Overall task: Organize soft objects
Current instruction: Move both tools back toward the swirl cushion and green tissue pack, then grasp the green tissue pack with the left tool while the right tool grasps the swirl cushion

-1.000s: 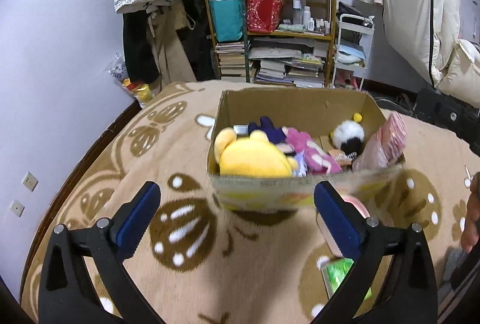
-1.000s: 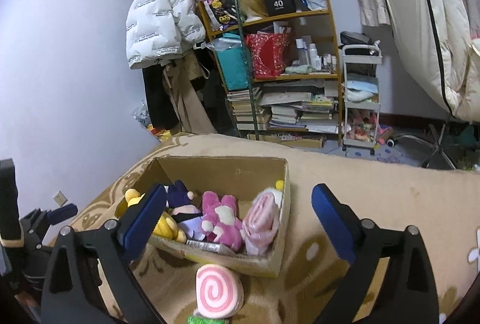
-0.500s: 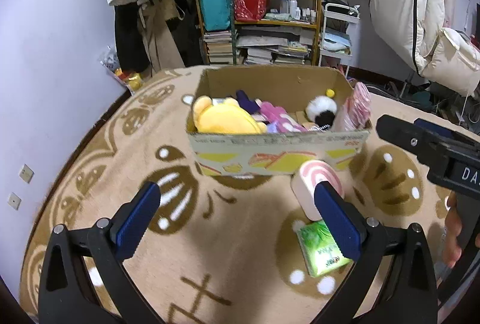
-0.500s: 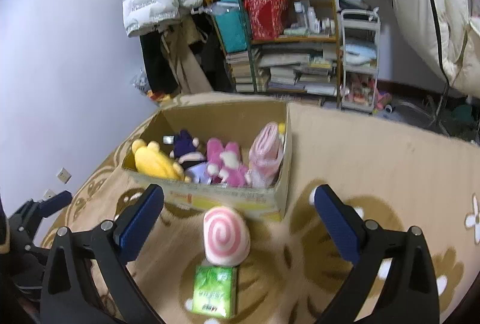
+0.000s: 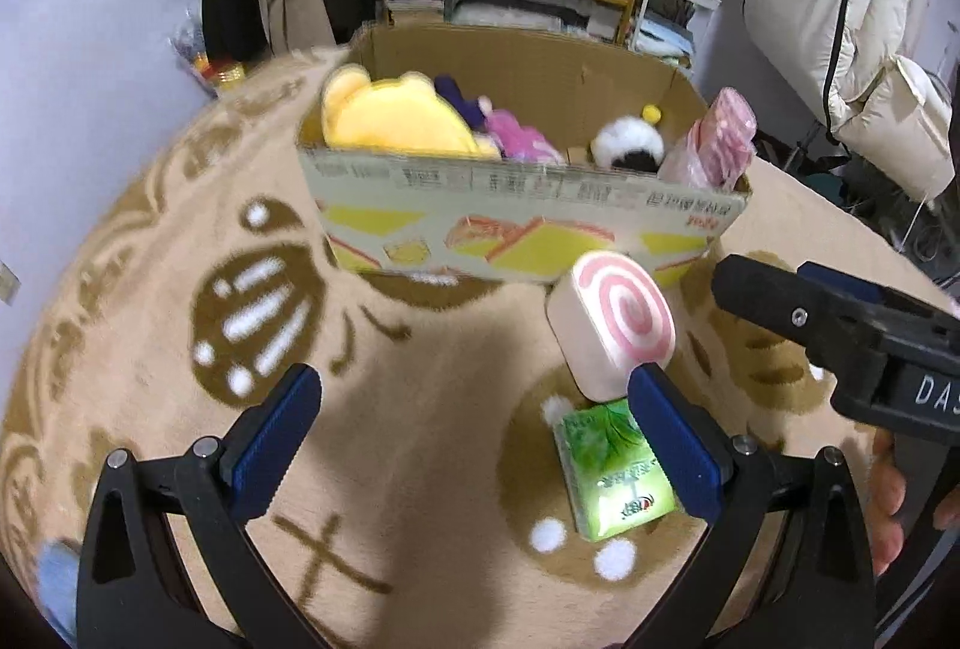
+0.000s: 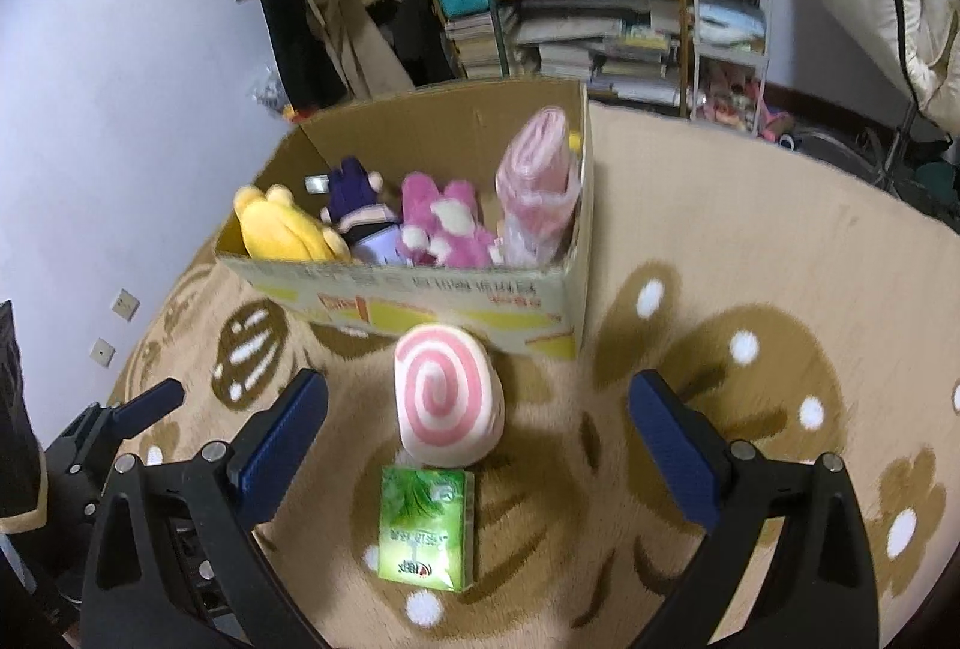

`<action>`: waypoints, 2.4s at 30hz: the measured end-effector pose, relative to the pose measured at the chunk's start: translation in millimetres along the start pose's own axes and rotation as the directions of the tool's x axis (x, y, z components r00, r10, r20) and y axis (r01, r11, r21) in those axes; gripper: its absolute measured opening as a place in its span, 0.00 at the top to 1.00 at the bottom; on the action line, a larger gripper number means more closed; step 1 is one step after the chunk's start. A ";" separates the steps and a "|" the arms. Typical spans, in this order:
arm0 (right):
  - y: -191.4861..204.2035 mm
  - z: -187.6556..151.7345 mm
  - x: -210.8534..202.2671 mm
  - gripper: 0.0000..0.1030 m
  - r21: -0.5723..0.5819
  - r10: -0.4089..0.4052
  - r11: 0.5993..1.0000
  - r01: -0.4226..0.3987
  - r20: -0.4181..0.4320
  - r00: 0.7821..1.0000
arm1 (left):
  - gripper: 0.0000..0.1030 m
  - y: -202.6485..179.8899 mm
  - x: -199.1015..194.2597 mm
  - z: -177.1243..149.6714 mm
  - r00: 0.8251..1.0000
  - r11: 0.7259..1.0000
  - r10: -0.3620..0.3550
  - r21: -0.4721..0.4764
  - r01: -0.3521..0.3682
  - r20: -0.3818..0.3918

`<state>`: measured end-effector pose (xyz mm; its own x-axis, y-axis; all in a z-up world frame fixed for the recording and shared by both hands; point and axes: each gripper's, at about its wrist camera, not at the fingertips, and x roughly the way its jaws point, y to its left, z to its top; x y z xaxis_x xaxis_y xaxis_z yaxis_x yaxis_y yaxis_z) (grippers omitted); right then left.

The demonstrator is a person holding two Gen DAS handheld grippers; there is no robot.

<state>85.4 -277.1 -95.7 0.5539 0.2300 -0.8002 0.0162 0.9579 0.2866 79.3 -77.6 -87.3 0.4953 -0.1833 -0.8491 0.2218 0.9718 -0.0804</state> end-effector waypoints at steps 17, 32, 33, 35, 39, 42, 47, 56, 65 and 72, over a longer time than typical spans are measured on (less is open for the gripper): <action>-13.8 -9.8 59.9 0.23 0.054 -0.009 0.998 0.021 -0.216 0.976 | 0.02 -8.2 58.9 -10.2 0.980 0.994 -0.108 -0.037 0.103 -0.165; -11.7 -9.0 80.3 0.47 0.056 0.083 0.996 -0.069 -0.302 0.950 | 0.02 -47.0 87.5 -17.2 0.954 0.984 -0.147 0.061 0.168 -0.261; -11.6 -8.6 80.4 0.47 0.054 0.084 0.996 -0.071 -0.303 0.949 | 0.02 -49.3 89.4 -17.7 0.953 0.984 -0.143 0.069 0.166 -0.267; -11.7 -8.2 82.2 0.47 0.056 0.094 0.995 -0.080 -0.308 0.947 | 0.02 -52.1 91.1 -19.7 0.955 0.986 -0.119 0.083 0.146 -0.271; -17.0 -7.6 88.9 0.47 0.103 0.145 0.988 -0.117 -0.320 0.936 | 0.02 -52.5 99.4 -20.4 0.950 0.990 -0.110 0.049 0.130 -0.291; -19.4 -9.7 93.3 0.50 0.150 0.186 0.978 -0.143 -0.324 0.928 | 0.08 -44.5 100.9 -21.0 0.943 0.991 -0.126 0.006 0.134 -0.307; -24.6 -12.0 97.3 0.69 0.219 0.251 0.958 -0.186 -0.326 0.911 | 0.24 -48.9 98.0 -23.3 0.944 0.990 -0.121 0.027 0.135 -0.307; -8.4 -10.5 87.6 0.83 0.119 0.192 0.979 -0.164 -0.293 0.937 | 0.49 -47.2 80.9 -29.4 0.956 0.990 -0.102 0.071 0.126 -0.276; -0.6 -11.1 74.8 0.85 0.042 0.118 0.993 -0.111 -0.249 0.961 | 0.49 -27.6 49.2 -28.8 0.983 0.995 -0.050 0.079 0.064 -0.177; 2.2 -10.4 54.5 0.86 0.018 0.117 0.993 -0.115 -0.202 0.973 | 0.50 -14.2 18.2 -22.6 0.997 0.996 0.026 0.083 -0.020 -0.069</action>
<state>107.0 -260.7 -144.2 0.3728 0.3700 -0.8510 -0.0331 0.9218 0.3863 66.2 -91.4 -113.4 0.4418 -0.1478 -0.8849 0.2806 0.9596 -0.0202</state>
